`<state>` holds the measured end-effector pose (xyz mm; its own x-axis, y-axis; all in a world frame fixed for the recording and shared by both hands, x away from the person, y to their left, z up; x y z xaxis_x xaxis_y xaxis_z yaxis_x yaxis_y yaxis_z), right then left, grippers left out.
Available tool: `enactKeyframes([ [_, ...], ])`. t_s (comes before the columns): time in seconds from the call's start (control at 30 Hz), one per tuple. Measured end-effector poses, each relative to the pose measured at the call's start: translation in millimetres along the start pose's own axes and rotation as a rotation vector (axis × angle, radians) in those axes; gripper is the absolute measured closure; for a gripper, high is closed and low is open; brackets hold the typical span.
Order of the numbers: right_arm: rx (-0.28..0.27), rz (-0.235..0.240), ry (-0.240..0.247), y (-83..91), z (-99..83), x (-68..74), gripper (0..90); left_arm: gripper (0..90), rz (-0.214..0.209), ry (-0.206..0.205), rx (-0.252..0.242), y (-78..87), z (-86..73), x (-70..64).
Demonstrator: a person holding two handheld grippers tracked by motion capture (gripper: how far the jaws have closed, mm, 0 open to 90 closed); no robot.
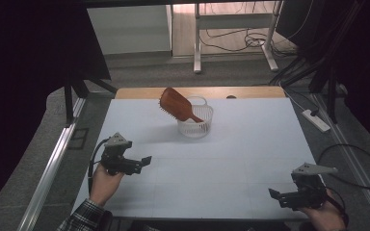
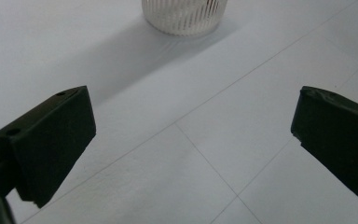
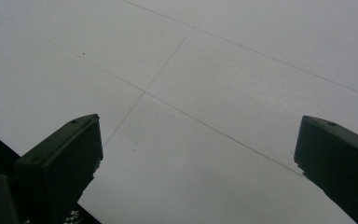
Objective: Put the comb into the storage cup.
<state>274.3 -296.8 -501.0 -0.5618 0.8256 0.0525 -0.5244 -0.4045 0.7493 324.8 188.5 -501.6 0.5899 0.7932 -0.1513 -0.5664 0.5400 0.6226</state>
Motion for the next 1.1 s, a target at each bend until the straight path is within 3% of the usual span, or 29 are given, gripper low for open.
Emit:
enactKeyframes([
  [1.1, 0.002, -0.002, -0.001, -0.2, 0.0, 0.2, 1.1, 0.0, 0.021, 0.05, 0.005, 30.6, -31.3, 5.1],
])
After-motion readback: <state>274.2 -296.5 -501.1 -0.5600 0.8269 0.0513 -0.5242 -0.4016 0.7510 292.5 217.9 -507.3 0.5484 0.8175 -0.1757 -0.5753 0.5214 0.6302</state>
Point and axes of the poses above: each handheld gripper's, and its own axes: y roughly backward along the jaws, z roughly out of its top, x roughly to its left, the point moved 6 cm from there along -y, roughly forward along the jaws, and after that the axes turned 1 degree about z, right-handed, at the moved point
